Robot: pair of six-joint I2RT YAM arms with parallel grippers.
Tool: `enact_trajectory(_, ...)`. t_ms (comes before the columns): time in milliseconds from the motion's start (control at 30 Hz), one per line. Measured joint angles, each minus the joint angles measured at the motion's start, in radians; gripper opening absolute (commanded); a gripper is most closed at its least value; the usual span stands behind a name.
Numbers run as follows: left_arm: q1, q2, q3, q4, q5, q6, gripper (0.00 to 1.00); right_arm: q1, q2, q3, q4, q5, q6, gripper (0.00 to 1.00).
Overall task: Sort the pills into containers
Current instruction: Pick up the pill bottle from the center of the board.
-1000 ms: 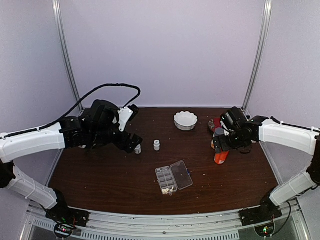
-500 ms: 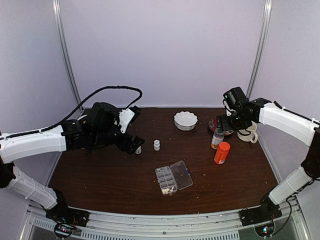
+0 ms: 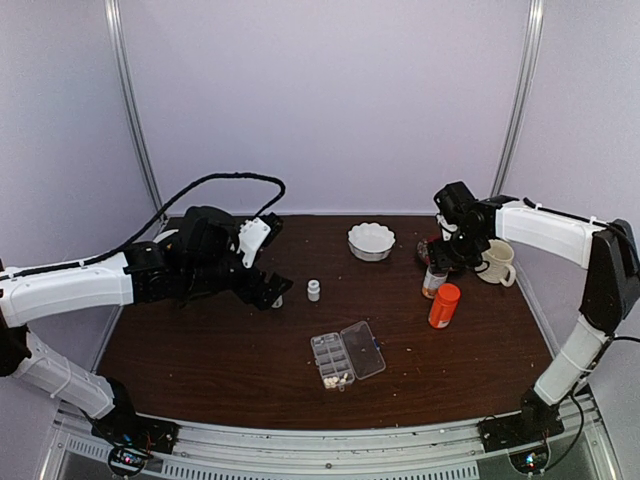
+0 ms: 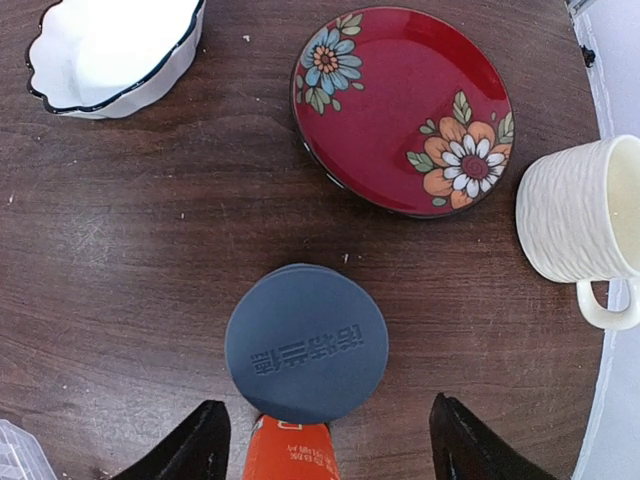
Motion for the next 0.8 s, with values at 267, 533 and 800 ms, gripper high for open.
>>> enact_trajectory(267,0.000,0.000,0.000,0.000,0.010,-0.001,0.97,-0.019,0.039,0.032,0.005,-0.050,-0.019,0.87)
enact_trajectory(533,0.000,0.000,0.000,-0.001,0.014,-0.001,0.97,-0.019,0.091,0.093,0.002,-0.060,-0.022,0.74)
enact_trajectory(800,0.000,-0.001,0.000,-0.002,0.013,-0.002,0.97,-0.019,0.143,0.129,-0.019,-0.047,-0.021,0.67)
